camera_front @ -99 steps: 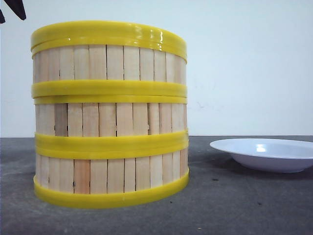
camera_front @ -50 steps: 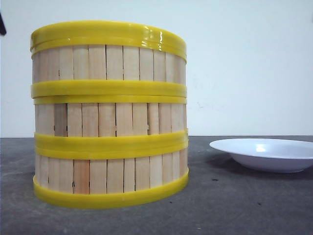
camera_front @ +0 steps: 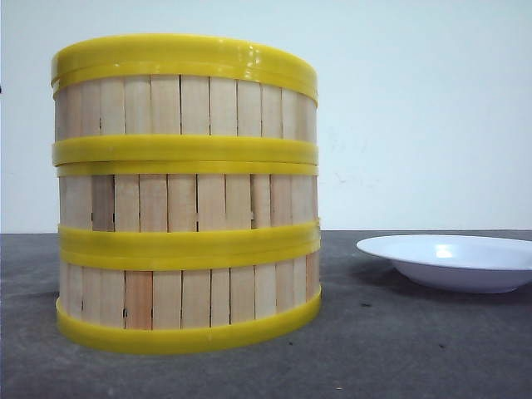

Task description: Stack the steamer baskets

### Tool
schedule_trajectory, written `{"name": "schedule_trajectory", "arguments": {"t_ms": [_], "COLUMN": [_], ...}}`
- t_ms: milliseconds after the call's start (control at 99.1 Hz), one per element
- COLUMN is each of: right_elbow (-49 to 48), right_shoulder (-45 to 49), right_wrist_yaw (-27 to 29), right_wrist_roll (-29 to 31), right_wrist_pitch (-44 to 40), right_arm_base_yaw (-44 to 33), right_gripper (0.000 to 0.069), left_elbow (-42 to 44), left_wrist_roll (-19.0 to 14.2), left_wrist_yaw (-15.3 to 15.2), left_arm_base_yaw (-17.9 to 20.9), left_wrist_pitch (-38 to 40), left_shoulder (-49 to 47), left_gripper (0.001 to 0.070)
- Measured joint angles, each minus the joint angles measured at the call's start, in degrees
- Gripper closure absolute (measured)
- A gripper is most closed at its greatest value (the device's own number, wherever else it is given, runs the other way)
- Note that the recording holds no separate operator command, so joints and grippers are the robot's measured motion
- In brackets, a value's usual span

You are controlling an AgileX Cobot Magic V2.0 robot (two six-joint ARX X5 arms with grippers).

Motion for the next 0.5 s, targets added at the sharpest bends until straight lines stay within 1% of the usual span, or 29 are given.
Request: {"name": "schedule_trajectory", "arguments": {"t_ms": [20, 50, 81, 111, 151, 272, 505], "right_elbow": [0.0, 0.0, 0.0, 0.0, 0.0, 0.0, 0.0], "right_shoulder": [0.0, 0.02, 0.02, 0.0, 0.02, 0.02, 0.0], "right_wrist_yaw": [0.0, 0.0, 0.02, 0.0, 0.0, -0.02, 0.0], "right_wrist_roll": [0.0, 0.0, -0.02, -0.02, -0.02, 0.9, 1.46], "right_wrist_pitch": [0.0, 0.0, 0.07, 0.17, 0.46, 0.85, 1.53], "right_arm_base_yaw": [0.0, 0.0, 0.0, 0.0, 0.0, 0.0, 0.0], "right_gripper": [0.0418, 0.0503, 0.0571, 0.0612, 0.0644, 0.0676, 0.0681], "left_elbow": [0.0, 0.0, 0.0, 0.0, 0.0, 0.0, 0.0], "left_wrist_roll": [0.0, -0.02, -0.04, -0.07, -0.07, -0.17, -0.2], "left_wrist_yaw": [0.0, 0.0, 0.0, 0.0, 0.0, 0.0, 0.0], "left_arm_base_yaw": [0.0, 0.0, 0.0, 0.0, 0.0, 0.0, 0.0], "left_wrist_pitch": [0.0, 0.0, 0.02, 0.07, 0.17, 0.33, 1.09], "left_shoulder": [0.0, 0.0, 0.0, 0.0, 0.0, 0.0, 0.0], "left_gripper": [0.0554, 0.0607, 0.0642, 0.0665, 0.0681, 0.0695, 0.0695]}}
